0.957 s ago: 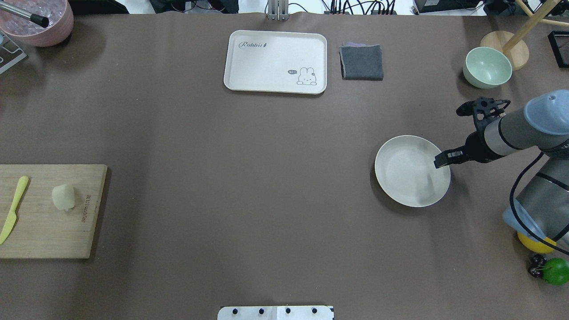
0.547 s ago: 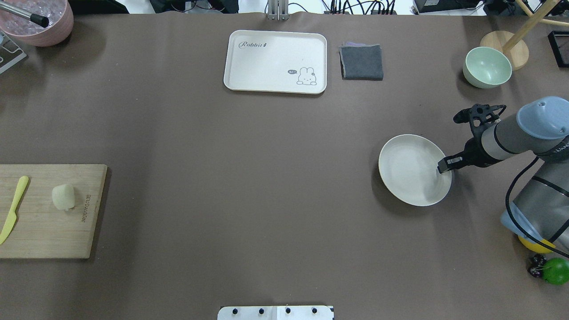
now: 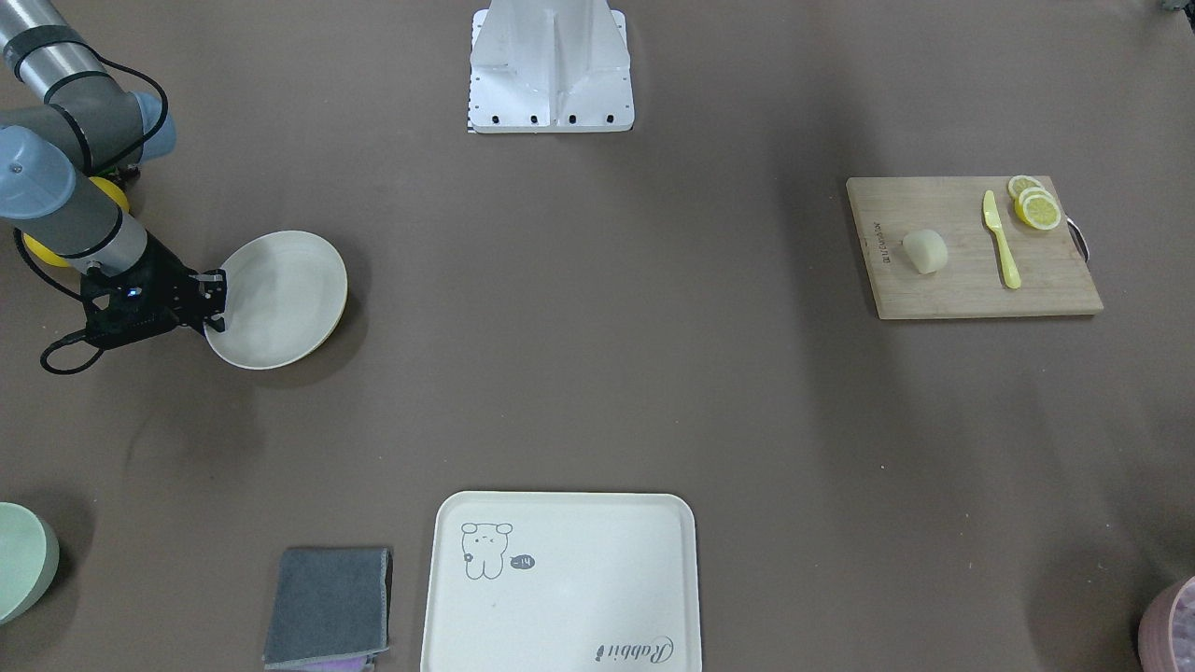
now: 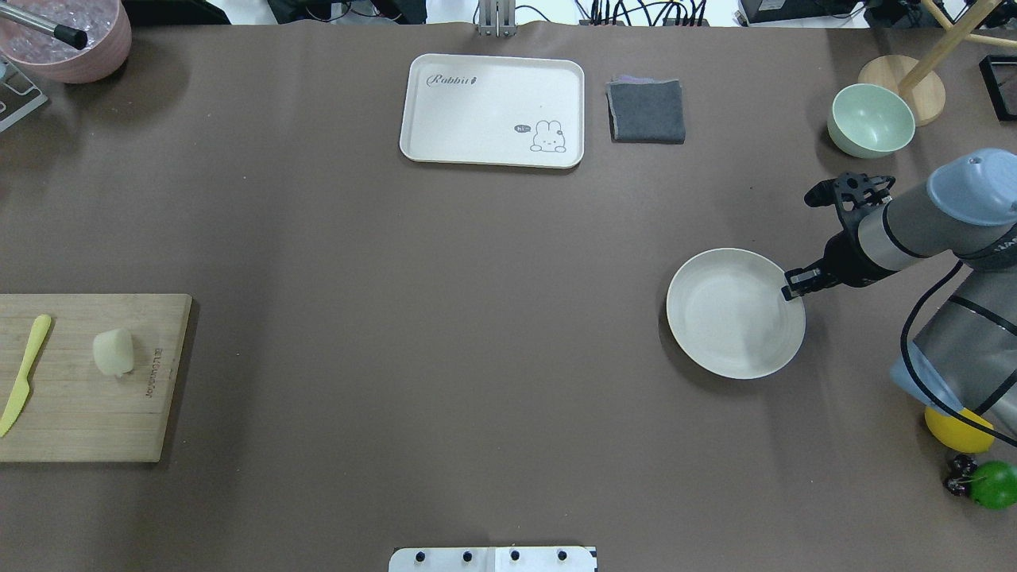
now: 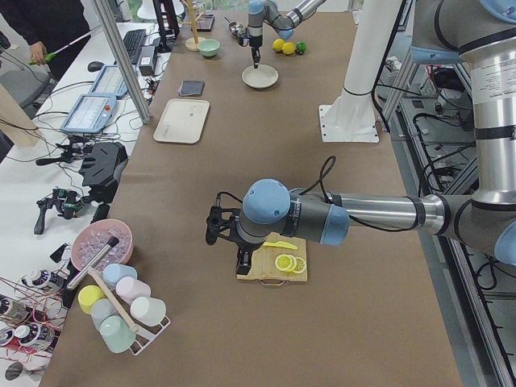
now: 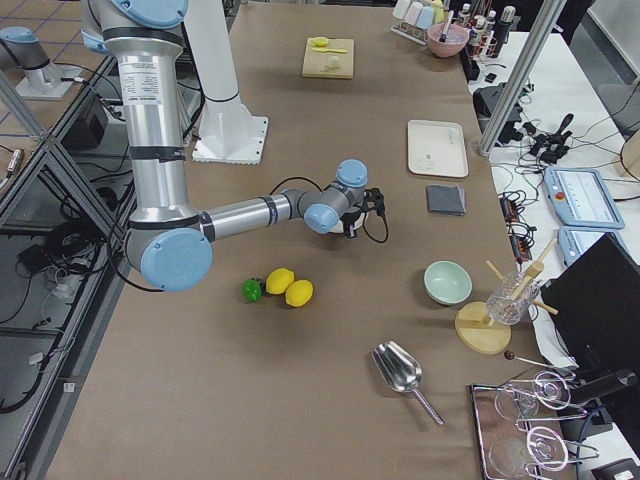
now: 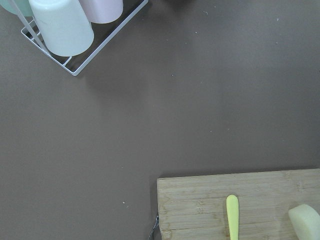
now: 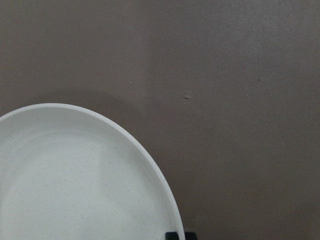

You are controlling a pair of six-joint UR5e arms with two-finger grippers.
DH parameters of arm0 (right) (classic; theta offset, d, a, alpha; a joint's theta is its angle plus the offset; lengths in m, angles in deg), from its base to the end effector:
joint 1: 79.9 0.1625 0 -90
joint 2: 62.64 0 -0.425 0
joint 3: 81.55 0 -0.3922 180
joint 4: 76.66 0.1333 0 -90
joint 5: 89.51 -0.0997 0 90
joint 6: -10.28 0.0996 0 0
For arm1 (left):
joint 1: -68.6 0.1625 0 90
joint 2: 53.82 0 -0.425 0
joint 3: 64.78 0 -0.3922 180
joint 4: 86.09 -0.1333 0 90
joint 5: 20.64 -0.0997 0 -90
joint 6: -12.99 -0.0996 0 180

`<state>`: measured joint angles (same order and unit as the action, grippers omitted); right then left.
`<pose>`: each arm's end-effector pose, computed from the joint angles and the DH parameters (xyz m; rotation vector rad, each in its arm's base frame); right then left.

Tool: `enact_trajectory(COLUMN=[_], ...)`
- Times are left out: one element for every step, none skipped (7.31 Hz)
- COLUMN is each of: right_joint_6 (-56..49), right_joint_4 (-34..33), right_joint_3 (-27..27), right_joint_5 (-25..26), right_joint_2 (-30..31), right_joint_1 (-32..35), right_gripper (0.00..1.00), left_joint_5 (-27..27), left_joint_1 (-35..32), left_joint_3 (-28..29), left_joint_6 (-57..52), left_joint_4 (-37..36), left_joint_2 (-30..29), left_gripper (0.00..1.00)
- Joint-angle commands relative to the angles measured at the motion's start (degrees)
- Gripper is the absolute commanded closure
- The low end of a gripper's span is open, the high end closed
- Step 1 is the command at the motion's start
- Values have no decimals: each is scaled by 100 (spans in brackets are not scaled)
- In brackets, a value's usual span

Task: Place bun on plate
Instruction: 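Hook the white plate rim with the right gripper and drag it toward the table center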

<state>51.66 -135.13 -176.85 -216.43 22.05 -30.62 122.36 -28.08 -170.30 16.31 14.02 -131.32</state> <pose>-0.3045 -0.4664 0.5056 0.1313 -0.9292 -0.2262 -0.1011 -0.4013 0.5925 0.2394 0.9139 -0.0554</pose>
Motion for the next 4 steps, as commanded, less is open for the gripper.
enact_trajectory(right_joint_6=[158, 994, 1646, 2105], right_joint_4=[-155, -164, -138, -147], right_joint_3=[-155, -155, -155, -7], right_joint_5=[-403, -412, -404, -247], right_joint_2=[-276, -695, -1039, -1469], right_joint_1=[169, 56, -328, -776], right_gripper=[100, 100, 100, 100], left_joint_5=[0, 0, 0, -9], left_joint_1=[9, 9, 9, 79], left_joint_3=[-4, 5, 14, 5], left_joint_6=[10, 10, 19, 332], left_joint_4=[-26, -26, -35, -27], left_joint_2=[-64, -73, -73, -177], left_gripper=[2, 2, 2, 2])
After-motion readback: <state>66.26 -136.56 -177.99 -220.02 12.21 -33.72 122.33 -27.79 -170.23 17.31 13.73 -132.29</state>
